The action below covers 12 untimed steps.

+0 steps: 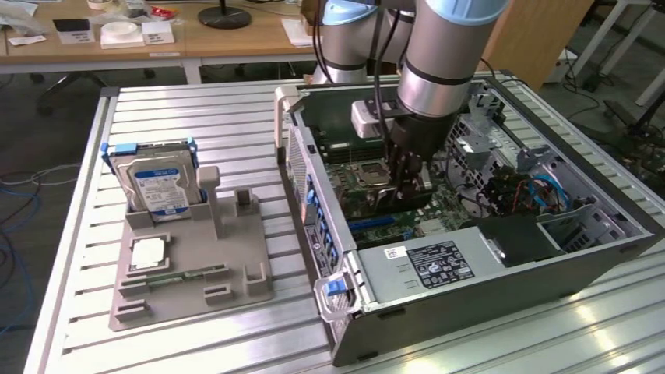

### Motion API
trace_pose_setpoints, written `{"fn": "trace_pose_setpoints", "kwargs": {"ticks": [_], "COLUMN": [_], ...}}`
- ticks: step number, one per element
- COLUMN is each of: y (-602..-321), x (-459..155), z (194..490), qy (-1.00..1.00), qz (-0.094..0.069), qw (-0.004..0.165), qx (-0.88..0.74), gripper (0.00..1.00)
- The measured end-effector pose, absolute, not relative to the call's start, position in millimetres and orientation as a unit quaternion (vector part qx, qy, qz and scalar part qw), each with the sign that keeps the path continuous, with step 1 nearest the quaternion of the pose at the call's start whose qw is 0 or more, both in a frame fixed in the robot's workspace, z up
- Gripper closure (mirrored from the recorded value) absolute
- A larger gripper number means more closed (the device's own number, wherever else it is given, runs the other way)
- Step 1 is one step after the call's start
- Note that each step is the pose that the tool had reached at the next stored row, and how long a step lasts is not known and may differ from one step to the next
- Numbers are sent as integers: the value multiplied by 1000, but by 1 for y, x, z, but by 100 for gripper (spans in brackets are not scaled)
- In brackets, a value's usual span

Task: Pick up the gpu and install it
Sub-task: 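Insert the gpu into the slot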

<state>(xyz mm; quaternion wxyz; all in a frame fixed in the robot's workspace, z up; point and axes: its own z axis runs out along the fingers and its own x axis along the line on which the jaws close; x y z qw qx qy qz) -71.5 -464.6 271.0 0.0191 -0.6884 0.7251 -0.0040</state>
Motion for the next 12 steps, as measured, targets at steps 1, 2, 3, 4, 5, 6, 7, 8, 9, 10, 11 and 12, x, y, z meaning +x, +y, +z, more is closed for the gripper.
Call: {"fn": "trace_pose_setpoints", "kwargs": {"ticks": [1, 2, 3, 4, 5, 6, 7, 8, 9, 10, 11, 12], "y": [-465, -465, -465, -465, -464, -464, -465, -465, -465, -465, -465, -465], "x": [-72, -73, -74, -74, -75, -75, -75, -75, -75, -76, -76, -77], "z": [270, 270, 269, 269, 268, 267, 267, 266, 266, 265, 265, 265], "qy": [725, 725, 725, 725, 725, 725, 725, 725, 725, 725, 725, 725], "qz": [-4, -4, -4, -4, -4, -4, -4, -4, -4, -4, -4, -4], "qw": [19, 19, 19, 19, 19, 19, 19, 19, 19, 19, 19, 19], "qx": [-688, -688, -688, -688, -688, -688, -688, -689, -688, -688, -688, -688], "gripper": [73, 73, 73, 73, 73, 73, 73, 73, 73, 73, 73, 73]}}
